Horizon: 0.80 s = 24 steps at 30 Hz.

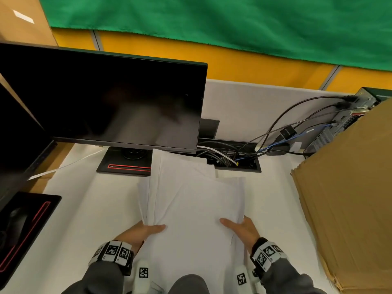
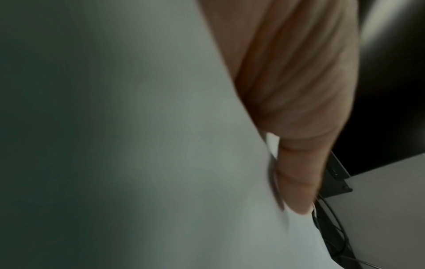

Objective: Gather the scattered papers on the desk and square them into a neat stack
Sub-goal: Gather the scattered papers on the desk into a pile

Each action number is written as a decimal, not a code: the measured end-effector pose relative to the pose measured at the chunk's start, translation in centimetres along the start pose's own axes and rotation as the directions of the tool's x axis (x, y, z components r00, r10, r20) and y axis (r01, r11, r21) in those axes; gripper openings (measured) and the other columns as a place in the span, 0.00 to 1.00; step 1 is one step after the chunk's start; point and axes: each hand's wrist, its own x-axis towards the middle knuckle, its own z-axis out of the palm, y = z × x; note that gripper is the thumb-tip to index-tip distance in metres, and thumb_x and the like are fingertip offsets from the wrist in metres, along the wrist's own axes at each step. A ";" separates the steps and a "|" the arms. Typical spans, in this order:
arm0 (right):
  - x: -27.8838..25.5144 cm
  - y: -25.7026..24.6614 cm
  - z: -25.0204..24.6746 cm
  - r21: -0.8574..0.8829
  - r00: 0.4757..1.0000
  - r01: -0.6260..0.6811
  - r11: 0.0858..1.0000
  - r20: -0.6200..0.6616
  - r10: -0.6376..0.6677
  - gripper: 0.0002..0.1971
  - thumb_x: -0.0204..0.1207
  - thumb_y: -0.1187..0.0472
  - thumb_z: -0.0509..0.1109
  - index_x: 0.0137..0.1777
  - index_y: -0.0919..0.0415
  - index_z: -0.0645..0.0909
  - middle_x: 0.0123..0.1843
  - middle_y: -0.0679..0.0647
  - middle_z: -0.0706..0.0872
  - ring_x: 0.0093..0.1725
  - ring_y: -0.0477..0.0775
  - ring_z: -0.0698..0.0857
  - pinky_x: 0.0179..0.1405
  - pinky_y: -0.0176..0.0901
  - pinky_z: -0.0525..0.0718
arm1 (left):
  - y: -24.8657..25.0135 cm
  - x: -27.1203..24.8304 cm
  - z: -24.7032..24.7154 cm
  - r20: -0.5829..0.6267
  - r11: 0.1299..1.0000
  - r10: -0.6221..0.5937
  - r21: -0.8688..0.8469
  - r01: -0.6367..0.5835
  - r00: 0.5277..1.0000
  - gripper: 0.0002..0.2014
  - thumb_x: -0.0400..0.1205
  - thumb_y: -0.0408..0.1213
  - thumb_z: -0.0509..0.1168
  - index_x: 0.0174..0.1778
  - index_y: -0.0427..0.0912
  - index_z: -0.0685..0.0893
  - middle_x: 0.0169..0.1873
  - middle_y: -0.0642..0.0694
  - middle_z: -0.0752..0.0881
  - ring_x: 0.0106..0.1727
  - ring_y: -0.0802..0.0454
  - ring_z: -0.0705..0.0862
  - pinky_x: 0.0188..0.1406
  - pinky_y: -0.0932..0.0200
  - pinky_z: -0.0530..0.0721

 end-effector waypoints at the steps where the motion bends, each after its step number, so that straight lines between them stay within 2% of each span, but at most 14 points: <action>1: 0.1 0.0 -0.2 -0.039 0.995 0.043 0.998 -0.088 -0.046 0.29 0.61 0.54 0.82 0.62 0.59 0.81 0.57 0.57 0.89 0.53 0.56 0.87 0.52 0.47 0.85 | 0.1 -0.1 -0.1 -0.011 1.000 -0.004 -0.027 0.004 1.000 0.26 0.71 0.38 0.75 0.64 0.35 0.81 0.55 0.34 0.90 0.58 0.36 0.87 0.58 0.43 0.84; 3: 0.1 0.1 -0.9 -0.130 0.961 0.083 0.988 -0.251 -0.114 0.26 0.67 0.57 0.78 0.65 0.61 0.77 0.60 0.60 0.86 0.53 0.56 0.84 0.53 0.46 0.81 | 0.1 0.6 -0.8 -0.101 0.992 0.023 -0.125 -0.036 0.995 0.28 0.71 0.39 0.75 0.65 0.31 0.80 0.56 0.32 0.88 0.59 0.36 0.86 0.59 0.44 0.83; 4: 0.2 0.2 -1.1 -0.153 0.955 0.070 0.986 -0.274 -0.111 0.27 0.69 0.57 0.77 0.66 0.63 0.75 0.61 0.61 0.85 0.53 0.57 0.82 0.53 0.46 0.79 | 0.1 1.1 -1.0 -0.149 0.983 0.032 -0.173 -0.058 0.988 0.30 0.70 0.40 0.76 0.66 0.30 0.80 0.57 0.32 0.88 0.59 0.36 0.86 0.60 0.44 0.83; 6: 0.2 0.6 -0.8 -0.138 0.973 0.037 0.990 -0.220 -0.066 0.29 0.67 0.54 0.78 0.67 0.64 0.76 0.62 0.60 0.85 0.55 0.57 0.83 0.56 0.47 0.80 | 0.4 1.4 -0.7 -0.179 0.984 0.040 -0.164 -0.070 0.983 0.36 0.64 0.44 0.80 0.66 0.32 0.80 0.58 0.33 0.87 0.60 0.37 0.85 0.62 0.42 0.82; 9: 0.2 0.8 0.9 -0.010 0.996 -0.013 1.000 -0.093 0.012 0.40 0.51 0.44 0.84 0.65 0.57 0.79 0.58 0.55 0.88 0.56 0.58 0.86 0.61 0.56 0.84 | 0.7 1.5 1.7 -0.116 0.998 0.060 0.018 -0.058 0.991 0.35 0.61 0.45 0.81 0.62 0.35 0.80 0.57 0.36 0.88 0.58 0.39 0.85 0.63 0.45 0.82; 10: 0.1 0.7 1.4 0.004 0.997 -0.014 1.000 -0.069 0.014 0.39 0.51 0.45 0.84 0.64 0.57 0.80 0.57 0.55 0.88 0.55 0.57 0.87 0.59 0.55 0.85 | 0.6 1.5 2.7 -0.102 0.995 0.069 0.082 -0.061 0.992 0.33 0.62 0.43 0.81 0.62 0.35 0.80 0.56 0.37 0.87 0.58 0.40 0.85 0.62 0.47 0.83; 12: -0.2 0.6 1.7 0.001 0.999 -0.001 1.000 -0.051 0.001 0.33 0.59 0.52 0.83 0.64 0.59 0.80 0.54 0.55 0.89 0.53 0.57 0.87 0.57 0.53 0.86 | 0.4 1.4 4.4 -0.085 0.980 0.114 0.175 -0.098 0.990 0.28 0.69 0.36 0.77 0.65 0.34 0.79 0.55 0.39 0.86 0.58 0.41 0.84 0.60 0.51 0.82; 14: -0.9 0.5 1.3 0.007 0.999 0.000 1.000 -0.042 0.001 0.33 0.59 0.54 0.84 0.65 0.61 0.80 0.54 0.55 0.89 0.53 0.56 0.87 0.57 0.53 0.86 | 0.1 1.0 5.4 -0.050 0.969 0.154 0.202 -0.141 0.987 0.24 0.74 0.31 0.73 0.67 0.35 0.79 0.50 0.44 0.87 0.55 0.45 0.85 0.56 0.56 0.83; 16: -1.6 1.0 0.3 0.059 0.999 0.003 0.998 -0.048 0.000 0.42 0.47 0.50 0.88 0.64 0.60 0.81 0.54 0.55 0.90 0.54 0.57 0.88 0.59 0.55 0.85 | 0.0 -0.2 6.0 -0.024 0.965 0.186 0.191 -0.178 0.982 0.19 0.75 0.30 0.71 0.63 0.38 0.81 0.46 0.51 0.88 0.51 0.51 0.86 0.48 0.64 0.84; 18: -2.3 1.7 -0.9 0.119 0.998 0.019 0.993 -0.067 -0.011 0.51 0.32 0.45 0.90 0.61 0.60 0.81 0.54 0.57 0.91 0.54 0.59 0.89 0.58 0.56 0.85 | 0.0 -1.8 6.1 -0.013 0.963 0.235 0.141 -0.231 0.972 0.15 0.72 0.31 0.74 0.55 0.41 0.83 0.42 0.54 0.91 0.48 0.55 0.88 0.44 0.67 0.85; 19: -2.7 1.9 -1.4 0.169 0.999 0.033 0.985 -0.048 -0.025 0.52 0.30 0.46 0.90 0.61 0.61 0.82 0.53 0.58 0.92 0.54 0.60 0.89 0.57 0.55 0.85 | 0.1 -2.6 6.1 0.000 0.961 0.253 0.119 -0.252 0.967 0.18 0.69 0.34 0.77 0.54 0.41 0.83 0.42 0.52 0.92 0.49 0.53 0.89 0.47 0.64 0.86; 21: -3.6 1.8 -2.1 0.285 0.996 0.047 0.957 0.064 -0.067 0.50 0.30 0.52 0.91 0.60 0.63 0.82 0.54 0.61 0.92 0.55 0.63 0.90 0.57 0.56 0.85 | 0.4 -4.1 6.0 0.054 0.949 0.301 0.074 -0.305 0.952 0.26 0.61 0.39 0.81 0.56 0.43 0.84 0.47 0.47 0.93 0.53 0.49 0.90 0.52 0.57 0.87; 23: -4.6 0.2 -2.3 0.364 0.983 0.091 0.927 0.117 -0.143 0.49 0.30 0.56 0.92 0.60 0.63 0.83 0.57 0.62 0.91 0.55 0.62 0.90 0.57 0.54 0.86 | 1.4 -6.0 5.9 0.078 0.929 0.368 0.000 -0.369 0.926 0.25 0.60 0.35 0.82 0.54 0.48 0.85 0.45 0.53 0.94 0.52 0.54 0.90 0.49 0.62 0.87; 24: -5.0 -1.0 -2.4 0.383 0.975 0.149 0.912 0.098 -0.201 0.49 0.29 0.56 0.92 0.59 0.62 0.83 0.57 0.62 0.91 0.55 0.61 0.90 0.55 0.53 0.88 | 2.2 -6.9 5.7 0.069 0.918 0.396 -0.036 -0.395 0.915 0.29 0.57 0.37 0.84 0.55 0.48 0.84 0.44 0.56 0.94 0.51 0.58 0.90 0.46 0.66 0.87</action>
